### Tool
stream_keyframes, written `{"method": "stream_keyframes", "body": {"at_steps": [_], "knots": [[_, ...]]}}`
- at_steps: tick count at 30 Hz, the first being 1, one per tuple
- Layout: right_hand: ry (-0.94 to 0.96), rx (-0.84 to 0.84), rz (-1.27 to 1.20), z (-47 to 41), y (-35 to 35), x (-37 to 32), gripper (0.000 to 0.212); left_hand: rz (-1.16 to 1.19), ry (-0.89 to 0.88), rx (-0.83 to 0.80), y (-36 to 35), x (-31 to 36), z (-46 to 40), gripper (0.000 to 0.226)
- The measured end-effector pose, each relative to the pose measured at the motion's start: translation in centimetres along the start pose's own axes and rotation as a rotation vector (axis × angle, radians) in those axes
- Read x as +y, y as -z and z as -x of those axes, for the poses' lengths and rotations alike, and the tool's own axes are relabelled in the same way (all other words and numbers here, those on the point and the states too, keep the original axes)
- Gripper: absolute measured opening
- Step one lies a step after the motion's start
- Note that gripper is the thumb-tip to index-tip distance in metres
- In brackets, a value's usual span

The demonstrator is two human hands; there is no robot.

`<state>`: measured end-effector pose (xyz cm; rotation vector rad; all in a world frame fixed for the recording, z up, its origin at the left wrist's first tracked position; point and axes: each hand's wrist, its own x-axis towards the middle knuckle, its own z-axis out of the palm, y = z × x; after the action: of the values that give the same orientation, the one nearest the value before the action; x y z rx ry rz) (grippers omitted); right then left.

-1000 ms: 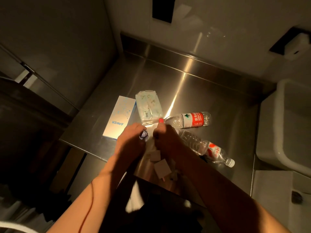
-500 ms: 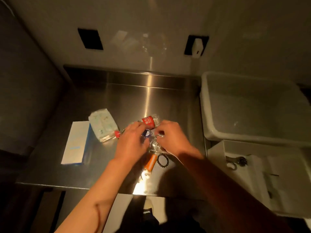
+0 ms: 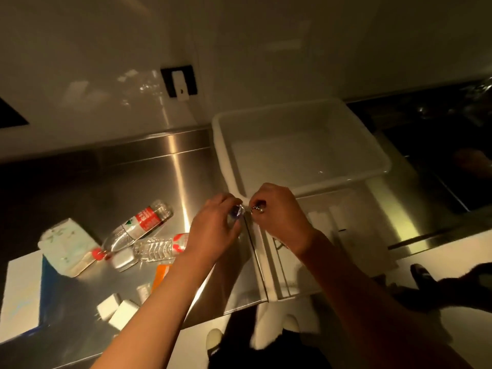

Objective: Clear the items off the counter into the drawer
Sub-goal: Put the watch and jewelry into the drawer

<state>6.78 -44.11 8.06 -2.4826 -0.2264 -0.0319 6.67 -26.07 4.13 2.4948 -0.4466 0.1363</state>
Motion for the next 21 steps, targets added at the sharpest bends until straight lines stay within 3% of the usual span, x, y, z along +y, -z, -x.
{"method": "stream_keyframes", "body": {"at_steps": [9, 21], "knots": [[-0.148, 0.015, -0.033, 2.5, 2.5, 8.1, 0.013, 0.032, -0.028, -0.095, -4.7, 4.2, -1.3, 0.043], [-0.237, -0.222, 0.001, 3.1, 0.1, 16.3, 0.013, 0.012, 0.013, -0.117, -8.3, 6.1, -1.0, 0.042]]}}
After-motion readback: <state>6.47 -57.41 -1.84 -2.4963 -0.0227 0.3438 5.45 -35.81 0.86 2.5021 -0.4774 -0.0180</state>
